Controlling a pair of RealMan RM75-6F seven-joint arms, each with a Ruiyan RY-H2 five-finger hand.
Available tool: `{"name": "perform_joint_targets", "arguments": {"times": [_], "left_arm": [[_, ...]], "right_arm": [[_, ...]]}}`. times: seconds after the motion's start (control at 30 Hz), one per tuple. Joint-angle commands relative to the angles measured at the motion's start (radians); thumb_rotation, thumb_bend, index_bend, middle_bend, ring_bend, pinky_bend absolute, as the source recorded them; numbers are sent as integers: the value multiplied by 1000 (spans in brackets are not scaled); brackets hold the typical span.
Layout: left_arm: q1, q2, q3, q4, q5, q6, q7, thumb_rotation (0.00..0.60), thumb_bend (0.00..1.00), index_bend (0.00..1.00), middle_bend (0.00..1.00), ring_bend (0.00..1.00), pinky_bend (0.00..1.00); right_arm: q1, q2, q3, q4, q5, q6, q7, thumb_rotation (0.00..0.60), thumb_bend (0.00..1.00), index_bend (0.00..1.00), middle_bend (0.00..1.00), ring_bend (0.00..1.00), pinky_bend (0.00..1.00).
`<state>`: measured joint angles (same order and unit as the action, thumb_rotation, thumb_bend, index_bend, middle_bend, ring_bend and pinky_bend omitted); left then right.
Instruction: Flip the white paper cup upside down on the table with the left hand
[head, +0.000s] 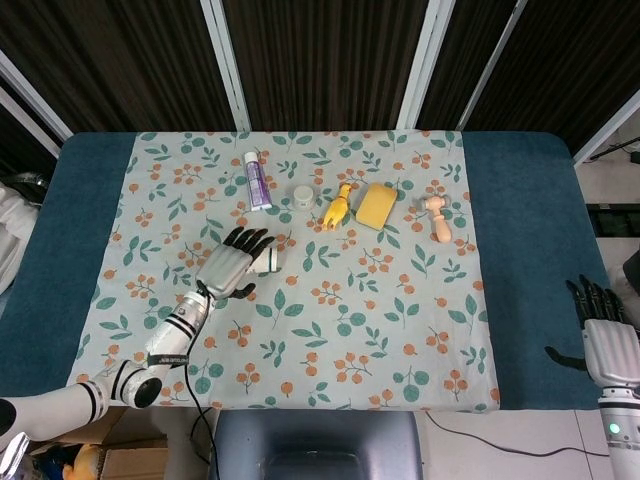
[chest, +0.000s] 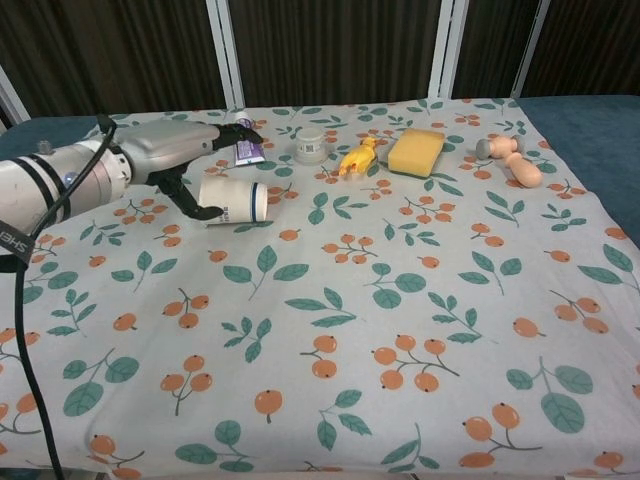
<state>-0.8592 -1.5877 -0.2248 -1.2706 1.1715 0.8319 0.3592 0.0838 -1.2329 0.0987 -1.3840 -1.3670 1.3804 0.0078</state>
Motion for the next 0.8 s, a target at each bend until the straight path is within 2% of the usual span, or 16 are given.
{"name": "perform_joint_targets", "arguments": {"times": [0.03,0.23,0.37,0.63,0.8], "left_arm": [[-96,-41,-45,-137,-300,104,462,600,297,0,0,0,0],[-197,-95,-69,-104,-614,74,637,600,296,0,0,0,0],[-258,-109,-64,-71,-775,64,709,600,295,0,0,0,0],[-311,-137,-69,-14,-881,54,694,600,294,0,0,0,0],[-335,-174,-55,60,-851,54,666,600,300,0,3,0,0]], "right_arm": [[-1,-1,0,6,3,-2,7,600,2,0,0,0,0],[-5,5,4,14,6,1,27,600,3,0,0,0,0],[-5,6,4,22,10,-6,35,600,3,0,0,0,0],[4,-3,4,29,15,-23,30,600,3,0,0,0,0],[4,1,6,16,14,-17,20,600,5,0,0,0,0]]}}
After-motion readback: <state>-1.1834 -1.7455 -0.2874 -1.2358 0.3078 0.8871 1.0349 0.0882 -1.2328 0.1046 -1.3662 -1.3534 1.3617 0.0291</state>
